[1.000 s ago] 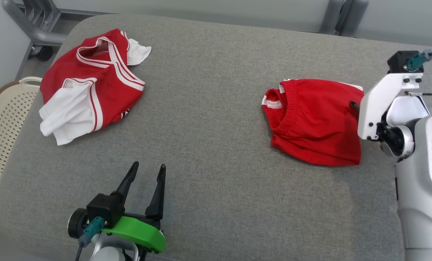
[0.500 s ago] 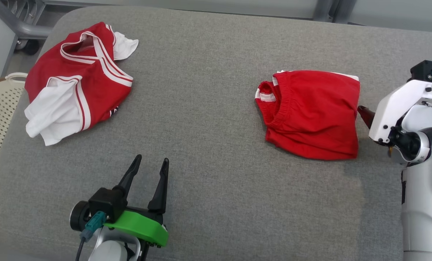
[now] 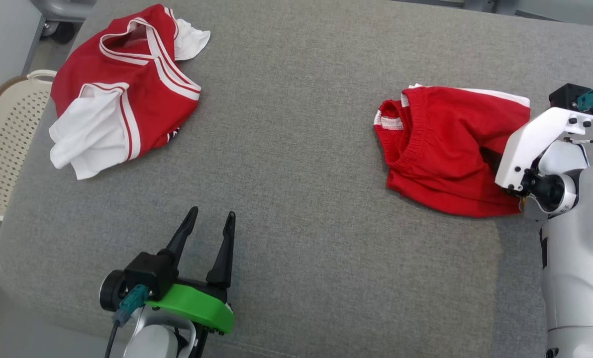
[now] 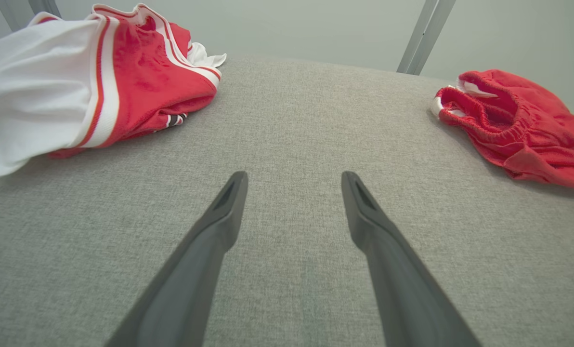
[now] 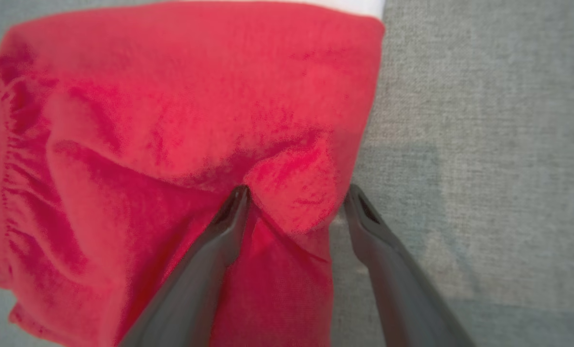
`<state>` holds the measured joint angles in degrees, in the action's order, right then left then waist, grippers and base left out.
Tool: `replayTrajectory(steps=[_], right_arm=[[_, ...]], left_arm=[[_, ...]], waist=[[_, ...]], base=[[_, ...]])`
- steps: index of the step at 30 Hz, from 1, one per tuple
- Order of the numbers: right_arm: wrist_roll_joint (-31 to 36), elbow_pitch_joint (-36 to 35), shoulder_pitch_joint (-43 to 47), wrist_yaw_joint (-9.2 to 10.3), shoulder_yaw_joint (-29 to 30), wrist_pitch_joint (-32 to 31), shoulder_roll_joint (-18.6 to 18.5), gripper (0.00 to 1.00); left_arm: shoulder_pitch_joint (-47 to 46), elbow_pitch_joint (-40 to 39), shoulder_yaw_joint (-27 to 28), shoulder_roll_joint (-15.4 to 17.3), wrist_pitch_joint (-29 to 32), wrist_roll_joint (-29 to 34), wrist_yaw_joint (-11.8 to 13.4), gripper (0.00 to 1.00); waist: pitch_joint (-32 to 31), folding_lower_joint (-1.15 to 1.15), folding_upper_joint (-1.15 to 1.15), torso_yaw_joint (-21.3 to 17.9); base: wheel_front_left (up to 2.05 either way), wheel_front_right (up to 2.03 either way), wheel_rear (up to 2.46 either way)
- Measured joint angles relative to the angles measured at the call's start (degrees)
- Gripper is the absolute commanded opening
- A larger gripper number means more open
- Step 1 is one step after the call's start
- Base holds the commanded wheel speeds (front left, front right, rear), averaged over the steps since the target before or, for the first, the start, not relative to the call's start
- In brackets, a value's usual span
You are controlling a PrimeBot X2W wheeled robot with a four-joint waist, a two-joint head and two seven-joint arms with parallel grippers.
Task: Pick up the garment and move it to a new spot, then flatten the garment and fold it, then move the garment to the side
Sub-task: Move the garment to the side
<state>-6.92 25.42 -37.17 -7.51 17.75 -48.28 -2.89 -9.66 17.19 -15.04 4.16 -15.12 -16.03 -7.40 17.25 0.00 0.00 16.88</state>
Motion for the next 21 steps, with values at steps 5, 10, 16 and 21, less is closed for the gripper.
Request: replayTrajectory(steps=[5,10,16,21], right_arm=[[1.2,1.9,-1.4,-0.01,1.3,0.6,-0.1,0.71],[2.8,2.5,-2.3,-0.05,1.3,1.1,-0.1,0.0],[4.8,1.4,-2.3,-0.11,-0.4,1.7,0.5,0.0],[6.6,-0.9,-1.7,-0.05,-2.8,0.1,0.3,0.0]], left_arm=[[-0.1,-0.2,0.0,-0.2,0.0,-0.1,0.0,1.0],[-0.4,-0.5,0.6,-0.3,0.0,0.0,0.0,1.0],[-0.6,-1.6,2.2,-0.5,0.0,1.3,0.0,1.0],[-1.2,-3.9,3.5,0.2,0.0,2.8,0.0,1.0]], waist=[[0.9,0.0,0.0,0.6],[1.6,0.0,0.0,0.6],[1.7,0.0,0.0,-0.7],[1.6,0.0,0.0,-3.6]], base=[[0.0,0.0,0.0],[0.0,0.0,0.0],[0.0,0.0,0.0],[0.0,0.0,0.0]])
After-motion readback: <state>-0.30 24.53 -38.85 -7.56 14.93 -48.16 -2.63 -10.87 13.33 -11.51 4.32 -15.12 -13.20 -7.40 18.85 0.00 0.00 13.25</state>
